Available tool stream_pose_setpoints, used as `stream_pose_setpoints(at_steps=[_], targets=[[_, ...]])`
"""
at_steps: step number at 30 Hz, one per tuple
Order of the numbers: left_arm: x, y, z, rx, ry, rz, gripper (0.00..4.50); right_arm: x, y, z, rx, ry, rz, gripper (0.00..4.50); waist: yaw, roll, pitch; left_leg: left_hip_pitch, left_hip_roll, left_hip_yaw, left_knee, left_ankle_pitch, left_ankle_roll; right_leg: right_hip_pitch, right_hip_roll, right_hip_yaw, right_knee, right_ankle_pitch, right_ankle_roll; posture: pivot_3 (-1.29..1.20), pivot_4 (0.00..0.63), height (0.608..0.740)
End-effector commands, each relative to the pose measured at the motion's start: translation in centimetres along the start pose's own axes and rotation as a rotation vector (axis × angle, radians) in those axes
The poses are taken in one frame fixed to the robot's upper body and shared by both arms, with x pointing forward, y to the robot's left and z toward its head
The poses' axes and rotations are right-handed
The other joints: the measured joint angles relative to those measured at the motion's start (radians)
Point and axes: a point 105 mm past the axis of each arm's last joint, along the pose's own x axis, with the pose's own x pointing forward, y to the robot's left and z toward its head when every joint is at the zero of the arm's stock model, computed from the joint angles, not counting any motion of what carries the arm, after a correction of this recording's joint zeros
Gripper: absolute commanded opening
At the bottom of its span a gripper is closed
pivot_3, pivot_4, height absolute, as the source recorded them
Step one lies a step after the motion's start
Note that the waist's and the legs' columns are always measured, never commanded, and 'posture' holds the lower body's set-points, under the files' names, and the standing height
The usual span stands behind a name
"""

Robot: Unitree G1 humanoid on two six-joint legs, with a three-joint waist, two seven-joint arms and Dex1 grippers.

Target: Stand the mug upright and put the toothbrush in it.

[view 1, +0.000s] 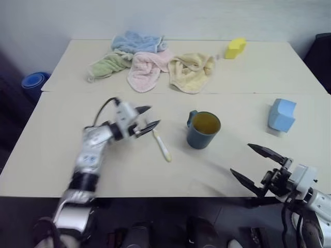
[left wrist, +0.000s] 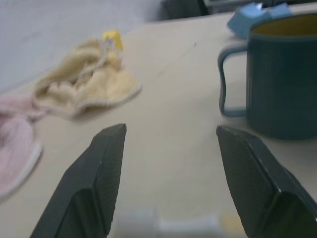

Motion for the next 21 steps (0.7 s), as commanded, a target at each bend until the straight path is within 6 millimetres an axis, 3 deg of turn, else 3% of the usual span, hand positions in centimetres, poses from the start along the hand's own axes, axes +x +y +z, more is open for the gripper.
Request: stream_pose_setpoints(at_steps=[1, 3, 6, 8, 10, 13, 18, 21], targets=[[-5.5, 0.7, 1.7, 0.012, 0.03, 0.063, 3.89, 0.7, -0.3, 1.2, 0.004, -0.059, 0.057, 4.5, 0.0, 0.0, 0.0, 0.0, 0.0, -0.002, 0.0, 0.0, 0.0, 0.0, 0.0, 0.0, 0.0, 0.0, 0.0, 0.0, 0.15, 0.74], [-10.3, 0.2, 0.7, -0.027, 0.134, 0.12, 4.49, 1.0, -0.3, 1.4, -0.003, -0.077, 0.103, 4.5, 0.004, 0.001, 0.001, 0.0, 0.0, -0.002, 0.0, 0.0, -0.001, 0.001, -0.001, 0.0, 0.0, 0.0, 0.0, 0.0, 0.15, 0.74], [-17.6, -0.1, -0.7, -0.118, 0.292, 0.301, 4.49, 1.0, -0.2, 1.5, 0.0, -0.069, 0.158, 4.5, -0.003, 0.001, 0.001, 0.001, 0.0, -0.004, 0.0, -0.001, -0.001, 0.001, -0.001, 0.002, -0.001, 0.0, 0.0, 0.0, 0.15, 0.74], [-20.4, -0.7, -1.2, -0.163, 0.368, 0.371, 4.49, 0.9, -0.5, 1.3, 0.003, -0.049, 0.173, 4.5, 0.003, 0.0, 0.002, 0.001, 0.001, -0.005, -0.001, -0.002, -0.001, 0.001, 0.0, 0.002, -0.002, 0.0, 0.0, 0.0, 0.15, 0.74], [-21.3, -1.5, -1.0, -0.193, 0.402, 0.383, 4.49, 0.5, -0.8, 1.0, -0.003, -0.022, 0.183, 4.5, 0.02, 0.0, 0.002, 0.0, 0.0, -0.003, 0.001, -0.002, -0.001, 0.002, 0.0, 0.0, -0.002, 0.0, 0.0, 0.0, 0.15, 0.74], [-18.8, -2.1, -0.2, -0.285, 0.391, 0.353, 4.49, 0.2, -1.3, 0.7, -0.003, 0.002, 0.175, 4.5, 0.04, 0.001, 0.002, -0.001, 0.001, -0.004, 0.005, -0.003, 0.0, 0.004, -0.002, 0.005, -0.002, -0.001, -0.001, 0.0, 0.15, 0.74], [-10.4, -2.0, 1.5, -0.46, 0.364, 0.265, 4.49, 0.2, -1.5, 0.5, 0.003, 0.012, 0.174, 4.5, 0.05, 0.001, 0.002, 0.0, -0.002, -0.009, 0.006, -0.004, 0.001, 0.003, -0.001, 0.013, 0.0, -0.001, -0.001, 0.0, 0.15, 0.74], [-6.7, -1.8, 1.4, -0.552, 0.411, 0.284, 4.49, 0.2, -1.7, 0.4, 0.005, 0.017, 0.17, 4.5, 0.037, 0.001, 0.001, 0.001, -0.003, -0.008, 0.006, -0.004, 0.001, 0.002, 0.0, 0.012, 0.003, 0.0, 0.0, 0.0, 0.15, 0.74]])
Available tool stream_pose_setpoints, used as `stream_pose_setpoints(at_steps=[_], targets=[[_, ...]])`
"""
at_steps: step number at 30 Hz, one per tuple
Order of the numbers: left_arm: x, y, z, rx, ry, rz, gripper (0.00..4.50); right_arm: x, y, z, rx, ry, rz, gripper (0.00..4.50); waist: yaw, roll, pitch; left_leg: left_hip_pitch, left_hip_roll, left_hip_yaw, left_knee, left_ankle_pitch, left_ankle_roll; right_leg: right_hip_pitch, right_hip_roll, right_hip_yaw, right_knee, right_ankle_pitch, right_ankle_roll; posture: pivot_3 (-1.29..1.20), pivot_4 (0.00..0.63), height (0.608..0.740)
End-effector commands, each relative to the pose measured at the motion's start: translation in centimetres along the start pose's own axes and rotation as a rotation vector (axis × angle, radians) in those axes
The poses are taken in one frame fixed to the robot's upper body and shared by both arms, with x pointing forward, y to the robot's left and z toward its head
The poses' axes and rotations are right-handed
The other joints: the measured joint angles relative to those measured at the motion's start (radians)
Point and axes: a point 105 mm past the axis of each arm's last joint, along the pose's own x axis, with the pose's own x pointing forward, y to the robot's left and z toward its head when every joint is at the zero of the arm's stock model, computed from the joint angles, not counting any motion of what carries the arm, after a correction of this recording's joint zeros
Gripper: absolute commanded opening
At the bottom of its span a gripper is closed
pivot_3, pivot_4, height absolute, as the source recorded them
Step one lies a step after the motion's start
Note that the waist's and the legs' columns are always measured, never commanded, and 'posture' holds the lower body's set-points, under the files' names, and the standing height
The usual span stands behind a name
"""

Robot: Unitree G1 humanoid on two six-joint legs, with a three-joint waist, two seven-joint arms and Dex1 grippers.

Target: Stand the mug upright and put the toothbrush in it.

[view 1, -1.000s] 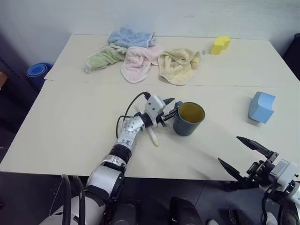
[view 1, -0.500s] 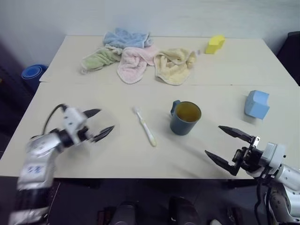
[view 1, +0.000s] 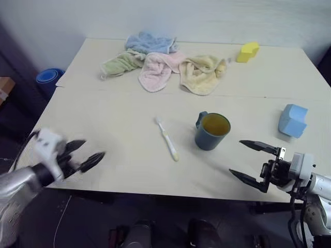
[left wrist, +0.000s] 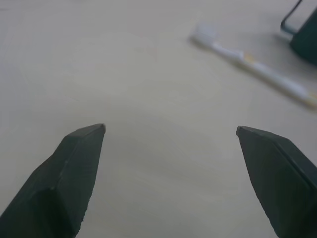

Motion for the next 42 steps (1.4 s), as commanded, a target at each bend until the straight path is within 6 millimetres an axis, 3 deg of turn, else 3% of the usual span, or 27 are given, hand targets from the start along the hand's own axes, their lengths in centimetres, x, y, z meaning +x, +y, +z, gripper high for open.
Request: stream_pose_setpoints(at_steps=[1, 6, 10, 12, 20, 23, 26, 33, 40, 42], targets=[[2.8, -1.4, -1.0, -0.113, 0.132, 0.028, 4.49, -0.4, -0.4, 0.5, -0.02, 0.002, -0.008, 4.5, -0.017, 0.0, -0.001, 0.0, 0.0, 0.0, -0.001, 0.0, 0.0, 0.0, 0.0, 0.0, 0.0, 0.0, 0.0, 0.0, 0.15, 0.74], [8.4, -4.9, -2.1, -0.212, 0.311, 0.001, 4.49, -0.6, -0.3, 0.7, -0.017, 0.011, -0.021, 4.5, -0.031, 0.0, 0.0, -0.001, 0.001, 0.007, -0.002, 0.0, 0.0, -0.001, 0.002, -0.003, 0.0, 0.0, 0.0, 0.0, 0.15, 0.74], [11.0, -6.8, -2.2, -0.213, 0.368, -0.024, 4.49, -0.6, 0.0, 1.5, -0.02, 0.014, -0.047, 4.5, -0.023, 0.0, 0.0, -0.001, 0.001, 0.007, -0.002, 0.0, -0.001, -0.001, 0.002, -0.003, -0.002, 0.0, 0.0, 0.0, 0.15, 0.74], [12.0, -7.9, -2.0, -0.198, 0.38, -0.053, 4.49, -0.6, 0.3, 1.9, -0.021, 0.019, -0.057, 4.5, -0.016, 0.0, 0.0, -0.002, 0.001, 0.007, 0.0, 0.0, -0.001, 0.0, 0.002, -0.002, -0.003, 0.0, 0.0, 0.0, 0.15, 0.74], [15.2, -11.1, -4.9, -0.138, 0.517, -0.153, 4.49, 0.6, 0.9, 3.0, 0.006, 0.011, -0.079, 4.5, 0.011, 0.004, -0.004, 0.0, 0.0, 0.007, 0.001, 0.0, -0.001, 0.003, 0.002, -0.001, -0.005, 0.0, 0.0, 0.0, 0.15, 0.74], [15.6, -11.5, -6.3, -0.078, 0.571, -0.173, 3.9, 0.8, 1.0, 3.1, 0.015, 0.007, -0.083, 4.5, 0.017, 0.005, -0.007, 0.0, -0.001, 0.007, 0.001, 0.0, -0.001, 0.004, 0.002, -0.001, -0.006, 0.0, 0.0, 0.0, 0.15, 0.74], [15.2, -11.6, -7.3, -0.024, 0.609, -0.205, 2.98, 0.8, 0.9, 3.1, 0.017, 0.007, -0.087, 4.5, 0.016, 0.006, -0.01, 0.001, -0.001, 0.007, 0.001, 0.0, -0.001, 0.004, 0.002, -0.001, -0.006, 0.0, 0.0, 0.0, 0.15, 0.74], [14.4, -10.4, -7.7, -0.05, 0.614, -0.202, 0.99, 0.2, 0.4, 2.6, 0.025, 0.002, -0.117, 4.5, 0.007, 0.005, -0.015, 0.001, -0.001, 0.007, 0.0, 0.0, -0.001, 0.004, 0.002, -0.001, -0.006, 0.0, 0.0, 0.0, 0.15, 0.74], [13.9, -8.7, -6.7, -0.11, 0.466, -0.219, 0.42, -0.3, 0.4, 1.8, 0.033, 0.013, -0.116, 4.5, -0.022, 0.007, -0.017, 0.001, 0.002, 0.007, -0.002, 0.001, -0.001, 0.003, 0.005, -0.002, -0.006, 0.0, 0.0, 0.0, 0.15, 0.74], [13.9, -8.5, -5.1, -0.163, 0.35, -0.255, 0.4, -0.4, 0.4, 1.7, 0.028, 0.017, -0.117, 4.5, -0.025, 0.007, -0.017, 0.002, 0.003, 0.008, -0.002, 0.001, -0.002, 0.003, 0.005, -0.001, -0.006, 0.0, 0.0, 0.0, 0.15, 0.74]])
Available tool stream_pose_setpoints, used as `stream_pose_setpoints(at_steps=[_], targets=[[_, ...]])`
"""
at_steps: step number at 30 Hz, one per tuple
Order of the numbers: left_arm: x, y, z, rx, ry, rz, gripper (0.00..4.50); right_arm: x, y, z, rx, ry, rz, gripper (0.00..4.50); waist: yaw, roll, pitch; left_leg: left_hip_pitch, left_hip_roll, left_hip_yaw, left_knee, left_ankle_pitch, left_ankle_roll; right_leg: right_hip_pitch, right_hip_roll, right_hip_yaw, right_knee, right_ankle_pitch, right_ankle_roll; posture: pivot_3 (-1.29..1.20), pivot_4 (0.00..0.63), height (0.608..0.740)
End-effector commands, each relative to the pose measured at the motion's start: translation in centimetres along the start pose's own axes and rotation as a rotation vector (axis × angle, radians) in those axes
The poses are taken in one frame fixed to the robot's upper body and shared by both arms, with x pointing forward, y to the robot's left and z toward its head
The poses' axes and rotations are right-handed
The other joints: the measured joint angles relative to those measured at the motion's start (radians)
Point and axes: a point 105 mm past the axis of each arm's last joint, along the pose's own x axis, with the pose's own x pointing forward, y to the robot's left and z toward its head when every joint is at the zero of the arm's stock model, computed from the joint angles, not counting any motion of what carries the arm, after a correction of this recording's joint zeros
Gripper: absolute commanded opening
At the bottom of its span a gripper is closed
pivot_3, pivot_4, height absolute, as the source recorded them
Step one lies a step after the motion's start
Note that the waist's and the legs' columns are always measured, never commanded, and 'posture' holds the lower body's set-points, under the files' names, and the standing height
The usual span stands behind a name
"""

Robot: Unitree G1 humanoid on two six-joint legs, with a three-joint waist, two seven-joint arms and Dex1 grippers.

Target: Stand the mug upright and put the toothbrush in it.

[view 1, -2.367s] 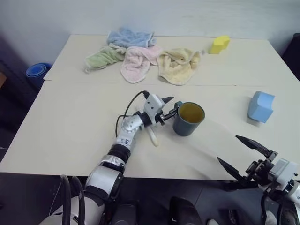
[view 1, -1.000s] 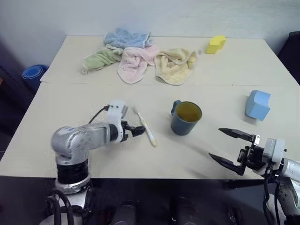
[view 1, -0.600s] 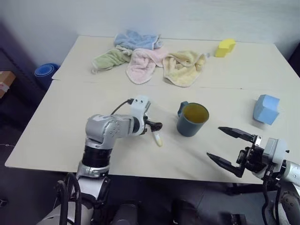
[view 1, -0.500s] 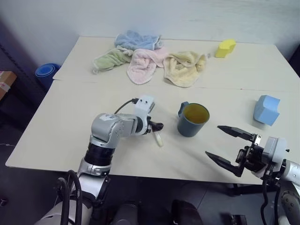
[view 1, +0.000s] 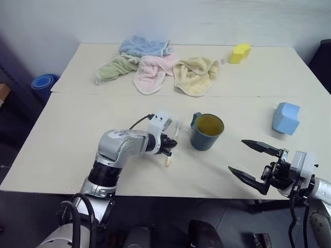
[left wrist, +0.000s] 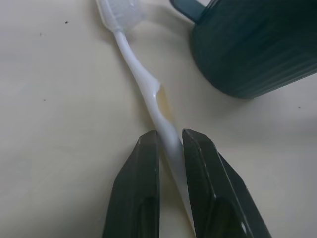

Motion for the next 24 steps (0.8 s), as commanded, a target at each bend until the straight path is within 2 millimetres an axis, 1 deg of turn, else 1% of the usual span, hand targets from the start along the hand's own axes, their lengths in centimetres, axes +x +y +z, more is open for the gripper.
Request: stream_pose_setpoints(at_steps=[1, 2, 6, 7, 8, 10, 13, 15, 16, 17, 18, 19, 21, 22, 23, 24], targets=[[-1.0, 1.7, -0.8, -0.08, -0.048, -0.013, 0.37, -0.6, -0.4, 0.7, -0.043, -0.028, -0.025, 4.5, 0.0, 0.0, 0.0, 0.0, 0.0, 0.0, 0.0, 0.0, 0.0, 0.0, 0.0, 0.0, 0.0, 0.0, 0.0, 0.0, 0.15, 0.74], [-1.5, 1.9, -0.4, -0.086, -0.067, -0.032, 0.29, -0.9, -0.4, 0.7, -0.044, -0.024, -0.029, 4.5, 0.001, 0.0, 0.0, -0.001, 0.0, 0.0, 0.0, 0.0, 0.0, -0.001, 0.0, 0.0, 0.0, 0.0, 0.0, 0.0, 0.15, 0.74], [-3.3, 3.0, 2.5, -0.05, -0.225, -0.063, 0.06, -2.2, -0.1, 0.3, -0.043, -0.001, -0.045, 4.5, 0.004, -0.001, 0.001, -0.002, 0.0, 0.001, 0.0, 0.0, 0.0, -0.002, 0.0, 0.001, 0.0, 0.0, 0.0, 0.0, 0.15, 0.74], [-4.1, 3.3, 3.8, -0.041, -0.317, -0.087, 0.03, -2.6, -0.1, 0.2, -0.044, 0.005, -0.054, 4.5, 0.005, -0.001, 0.001, -0.002, 0.0, 0.0, 0.0, 0.0, 0.0, -0.002, 0.0, 0.0, 0.0, 0.0, 0.0, 0.0, 0.15, 0.74], [-4.8, 3.7, 4.4, -0.008, -0.365, -0.1, 0.03, -3.2, 0.0, 0.0, -0.046, 0.013, -0.066, 4.5, 0.009, -0.002, 0.001, -0.003, 0.0, 0.001, 0.001, 0.0, 0.0, -0.002, 0.0, 0.0, -0.001, 0.0, 0.0, 0.0, 0.15, 0.74], [-5.5, 4.2, 4.9, 0.042, -0.404, -0.118, 0.03, -4.0, 0.0, -0.2, -0.048, 0.022, -0.083, 4.5, 0.011, -0.003, 0.002, -0.004, -0.001, 0.0, 0.001, 0.0, 0.0, -0.002, 0.0, 0.0, -0.001, 0.0, 0.0, 0.0, 0.15, 0.74], [-5.5, 3.9, 5.7, 0.074, -0.464, -0.165, 0.03, -5.0, 0.2, -0.9, -0.045, 0.032, -0.093, 4.5, 0.01, -0.003, 0.002, -0.004, -0.001, 0.0, 0.001, 0.0, 0.0, -0.003, 0.0, 0.0, -0.001, 0.0, 0.0, 0.0, 0.15, 0.74], [-5.2, 4.1, 5.7, 0.098, -0.434, -0.163, 0.03, -5.5, 0.2, -1.3, -0.044, 0.038, -0.099, 4.5, 0.007, -0.003, 0.002, -0.004, -0.001, 0.001, 0.001, 0.0, 0.0, -0.003, 0.0, 0.0, -0.001, 0.0, 0.0, 0.0, 0.15, 0.74], [-5.0, 4.4, 5.3, 0.137, -0.378, -0.154, 0.03, -5.9, 0.2, -1.5, -0.044, 0.042, -0.107, 4.5, 0.006, -0.003, 0.002, -0.004, -0.001, 0.001, 0.001, 0.0, 0.0, -0.003, 0.0, 0.0, -0.001, 0.0, 0.0, 0.0, 0.15, 0.74], [-4.7, 4.8, 4.6, 0.197, -0.3, -0.131, 0.31, -6.2, 0.3, -1.8, -0.044, 0.046, -0.112, 4.5, 0.004, -0.003, 0.002, -0.004, -0.001, 0.001, 0.001, 0.0, 0.0, -0.003, 0.0, 0.0, -0.001, 0.0, 0.0, 0.0, 0.15, 0.74], [-4.6, 5.2, 4.2, 0.222, -0.231, -0.114, 0.42, -6.6, 0.4, -2.1, -0.042, 0.051, -0.117, 4.5, 0.003, -0.003, 0.002, -0.003, -0.001, 0.001, 0.0, 0.0, 0.0, -0.003, 0.0, 0.0, -0.001, 0.0, 0.0, 0.0, 0.15, 0.74], [-4.5, 5.3, 3.9, 0.242, -0.177, -0.112, 0.65, -6.9, 0.5, -2.3, -0.042, 0.055, -0.119, 4.5, 0.003, -0.003, 0.002, -0.003, -0.001, 0.001, 0.0, 0.0, 0.0, -0.003, 0.0, 0.0, 0.0, 0.0, 0.0, 0.0, 0.15, 0.74], [-4.5, 5.1, 3.9, 0.25, -0.112, -0.108, 1.18, -7.4, 0.7, -2.7, -0.04, 0.061, -0.123, 4.5, 0.004, -0.003, 0.003, -0.003, -0.001, 0.002, -0.001, 0.0, 0.0, -0.003, 0.0, 0.0, -0.001, 0.0, 0.0, 0.0, 0.15, 0.74], [-4.5, 4.9, 4.0, 0.267, -0.093, -0.099, 1.54, -7.7, 0.9, -2.9, -0.039, 0.062, -0.124, 4.5, 0.005, -0.003, 0.003, -0.003, -0.001, 0.002, -0.001, 0.0, 0.0, -0.003, 0.0, 0.0, -0.001, 0.0, 0.0, 0.0, 0.15, 0.74], [-4.4, 4.9, 4.1, 0.268, -0.076, -0.08, 1.77, -7.8, 1.1, -3.0, -0.039, 0.063, -0.125, 4.5, 0.006, -0.004, 0.003, -0.003, -0.001, 0.002, -0.001, 0.0, 0.0, -0.003, 0.0, 0.0, -0.001, 0.0, 0.0, 0.0, 0.15, 0.74], [-4.1, 5.3, 3.7, 0.264, -0.02, -0.03, 1.99, -8.0, 1.3, -3.2, -0.038, 0.063, -0.126, 4.5, 0.006, -0.004, 0.003, -0.003, -0.001, 0.002, -0.001, 0.0, 0.0, -0.003, 0.0, 0.0, -0.001, 0.0, 0.0, 0.0, 0.15, 0.74]])
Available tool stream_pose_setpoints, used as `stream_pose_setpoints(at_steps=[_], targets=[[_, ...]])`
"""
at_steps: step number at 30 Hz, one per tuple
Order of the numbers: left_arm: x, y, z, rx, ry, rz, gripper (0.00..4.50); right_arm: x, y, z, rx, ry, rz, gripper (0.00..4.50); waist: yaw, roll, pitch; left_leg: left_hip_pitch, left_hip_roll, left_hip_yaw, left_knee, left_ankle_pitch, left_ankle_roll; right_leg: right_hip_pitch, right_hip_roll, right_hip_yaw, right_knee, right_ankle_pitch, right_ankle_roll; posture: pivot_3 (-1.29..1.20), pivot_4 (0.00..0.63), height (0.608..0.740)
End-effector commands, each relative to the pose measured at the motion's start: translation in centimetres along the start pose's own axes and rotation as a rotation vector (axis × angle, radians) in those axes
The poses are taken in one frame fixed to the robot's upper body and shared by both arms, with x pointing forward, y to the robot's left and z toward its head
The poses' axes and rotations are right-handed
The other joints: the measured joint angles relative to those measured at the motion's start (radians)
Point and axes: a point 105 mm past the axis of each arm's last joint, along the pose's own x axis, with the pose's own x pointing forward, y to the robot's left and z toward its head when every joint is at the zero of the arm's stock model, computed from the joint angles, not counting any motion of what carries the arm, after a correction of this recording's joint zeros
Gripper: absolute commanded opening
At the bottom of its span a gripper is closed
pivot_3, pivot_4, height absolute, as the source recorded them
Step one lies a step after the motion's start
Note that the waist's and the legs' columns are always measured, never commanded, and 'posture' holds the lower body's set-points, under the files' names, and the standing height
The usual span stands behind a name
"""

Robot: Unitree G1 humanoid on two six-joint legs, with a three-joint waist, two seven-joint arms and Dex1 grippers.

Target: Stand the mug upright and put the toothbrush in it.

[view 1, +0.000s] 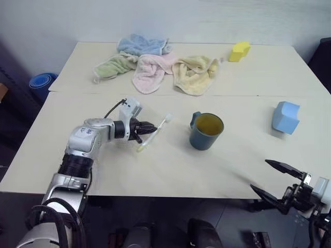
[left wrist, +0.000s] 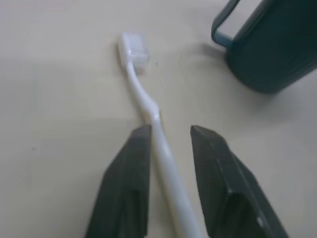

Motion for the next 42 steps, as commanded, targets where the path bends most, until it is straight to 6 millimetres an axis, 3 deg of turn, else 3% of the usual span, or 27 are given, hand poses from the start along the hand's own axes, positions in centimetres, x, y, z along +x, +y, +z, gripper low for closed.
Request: stream_pose_setpoints(at_steps=[1, 4, 7, 9, 12, 20, 25, 28, 31, 34, 38, 42], targets=[[0.5, -0.2, 0.1, 0.041, 0.118, 0.069, 2.35, -1.0, 0.2, 0.3, -0.033, -0.026, -0.018, 4.5, 0.0, 0.0, 0.0, 0.0, 0.0, 0.0, 0.0, 0.0, 0.0, 0.0, 0.0, 0.0, 0.0, 0.0, 0.0, 0.0, 0.15, 0.74], [1.7, -1.0, -0.5, 0.009, 0.152, 0.058, 3.11, -1.3, 0.6, -0.1, -0.031, -0.029, -0.02, 4.5, -0.002, 0.0, 0.0, 0.0, 0.0, 0.0, 0.0, 0.0, 0.0, 0.0, 0.0, 0.0, 0.0, 0.0, 0.0, 0.0, 0.15, 0.74], [2.7, -1.7, -1.5, -0.012, 0.207, 0.035, 3.11, -1.5, 0.8, -0.4, -0.03, -0.032, -0.018, 4.5, 0.001, 0.0, 0.0, 0.001, 0.0, 0.0, 0.0, 0.0, 0.0, 0.0, 0.0, 0.0, 0.001, 0.0, 0.0, 0.0, 0.15, 0.74], [3.1, -0.3, -2.0, 0.055, 0.239, 0.129, 3.11, -1.5, 0.8, -0.5, -0.033, -0.038, -0.019, 4.5, 0.003, 0.0, 0.0, 0.001, 0.0, -0.001, 0.001, 0.0, 0.0, 0.001, 0.0, 0.001, 0.0, 0.0, 0.0, 0.0, 0.15, 0.74], [3.5, -0.4, -1.9, 0.119, 0.264, 0.116, 2.56, -1.6, 0.7, -0.6, -0.036, -0.042, -0.019, 4.5, 0.003, 0.001, 0.0, 0.001, 0.0, 0.0, 0.001, 0.0, 0.0, 0.002, 0.0, 0.001, 0.0, 0.0, 0.0, 0.0, 0.15, 0.74], [3.9, -0.5, -1.1, 0.149, 0.212, 0.108, 0.11, -1.1, 0.7, -0.2, -0.048, -0.048, -0.03, 4.5, 0.003, 0.001, -0.001, 0.001, 0.0, 0.0, 0.002, 0.0, 0.0, 0.002, 0.0, 0.002, 0.001, 0.0, 0.0, 0.0, 0.15, 0.74], [2.9, -1.5, 3.4, 0.061, -0.117, -0.034, 0.08, -0.8, 0.8, 0.3, -0.057, -0.049, -0.05, 4.5, 0.001, 0.0, 0.001, 0.0, 0.0, 0.0, 0.002, 0.0, 0.0, 0.0, 0.0, 0.001, 0.001, 0.0, 0.0, 0.0, 0.15, 0.74], [0.6, -1.7, 9.2, -0.017, -0.478, -0.123, 0.08, -0.4, 0.7, 1.3, -0.071, -0.069, -0.085, 4.5, 0.001, -0.001, 0.002, -0.001, 0.001, -0.001, 0.003, 0.0, 0.0, 0.0, 0.0, 0.001, 0.001, 0.0, 0.0, 0.0, 0.15, 0.74], [-0.3, -2.4, 11.8, 0.007, -0.636, -0.174, 0.08, 0.1, 0.5, 2.3, -0.07, -0.091, -0.12, 4.5, 0.001, -0.002, 0.003, -0.002, 0.001, -0.001, 0.003, 0.0, 0.0, 0.0, 0.0, 0.0, 0.001, 0.0, 0.0, 0.0, 0.15, 0.74], [-0.6, -5.6, 15.6, 0.04, -0.887, -0.334, 0.08, 0.6, 0.5, 3.1, -0.071, -0.103, -0.153, 4.5, 0.008, -0.002, 0.003, -0.002, 0.0, -0.001, 0.003, 0.0, 0.0, 0.0, 0.0, 0.0, 0.001, 0.0, 0.0, 0.0, 0.15, 0.74], [0.9, -9.4, 17.1, 0.064, -0.99, -0.511, 0.08, 0.8, 0.3, 3.6, -0.079, -0.107, -0.195, 4.5, 0.021, -0.004, 0.004, -0.003, -0.001, 0.0, 0.003, 0.0, 0.0, 0.0, 0.0, 0.0, -0.002, 0.0, 0.001, 0.0, 0.15, 0.74], [4.1, -11.9, 15.9, 0.115, -0.981, -0.574, 0.08, 1.0, 0.2, 4.1, -0.097, -0.111, -0.22, 4.5, 0.023, -0.004, 0.004, -0.003, -0.001, 0.002, 0.003, 0.0, 0.001, 0.0, 0.0, -0.001, -0.003, 0.0, 0.001, 0.0, 0.15, 0.74]])
